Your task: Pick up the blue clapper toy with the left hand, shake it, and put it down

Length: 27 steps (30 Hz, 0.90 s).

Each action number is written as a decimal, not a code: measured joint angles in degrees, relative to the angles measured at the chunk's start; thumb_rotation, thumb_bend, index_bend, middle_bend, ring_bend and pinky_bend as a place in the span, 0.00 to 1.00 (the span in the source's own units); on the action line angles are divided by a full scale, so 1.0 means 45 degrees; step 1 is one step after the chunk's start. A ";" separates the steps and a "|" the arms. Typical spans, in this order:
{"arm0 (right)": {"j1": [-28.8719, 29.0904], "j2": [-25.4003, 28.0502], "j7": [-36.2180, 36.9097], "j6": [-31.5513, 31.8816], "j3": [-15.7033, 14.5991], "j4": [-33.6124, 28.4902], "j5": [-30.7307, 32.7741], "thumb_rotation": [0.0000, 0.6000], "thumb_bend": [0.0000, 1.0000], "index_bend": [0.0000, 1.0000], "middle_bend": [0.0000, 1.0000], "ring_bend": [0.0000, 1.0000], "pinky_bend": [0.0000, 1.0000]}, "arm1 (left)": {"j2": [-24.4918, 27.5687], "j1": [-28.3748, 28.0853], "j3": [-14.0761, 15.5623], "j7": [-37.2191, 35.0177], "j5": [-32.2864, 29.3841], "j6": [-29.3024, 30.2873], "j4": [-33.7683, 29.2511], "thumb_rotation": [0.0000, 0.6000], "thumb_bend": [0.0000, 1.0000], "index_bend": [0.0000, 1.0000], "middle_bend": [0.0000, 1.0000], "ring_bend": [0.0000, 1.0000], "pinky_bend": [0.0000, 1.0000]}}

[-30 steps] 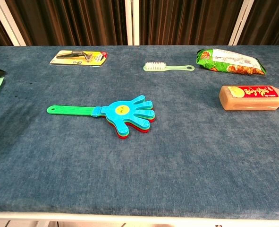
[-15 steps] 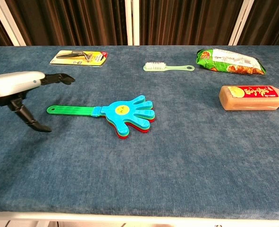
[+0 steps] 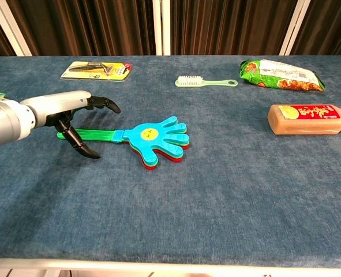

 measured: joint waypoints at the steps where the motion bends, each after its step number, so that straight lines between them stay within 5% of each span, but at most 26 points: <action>1: 0.0001 0.0004 0.0029 -0.0013 0.0001 0.0019 0.0011 1.00 0.27 0.00 0.00 0.00 0.00 | -0.0096 -0.0063 0.0004 -0.0010 -0.0098 -0.0004 0.0122 1.00 0.12 0.22 0.07 0.00 0.00; 18: -0.0005 0.0096 0.0098 -0.0119 -0.0010 0.0060 0.0096 1.00 0.27 0.00 0.00 0.00 0.00 | -0.0729 -0.0508 0.0091 0.0938 -0.1321 0.0755 0.0285 1.00 0.30 0.42 0.12 0.00 0.00; 27: -0.0004 0.0110 0.0091 -0.0166 -0.0002 0.0036 0.0149 1.00 0.27 0.00 0.00 0.00 0.00 | -0.0892 -0.0542 0.0036 0.0896 -0.1273 0.1409 0.0291 1.00 0.34 0.69 0.22 0.02 0.06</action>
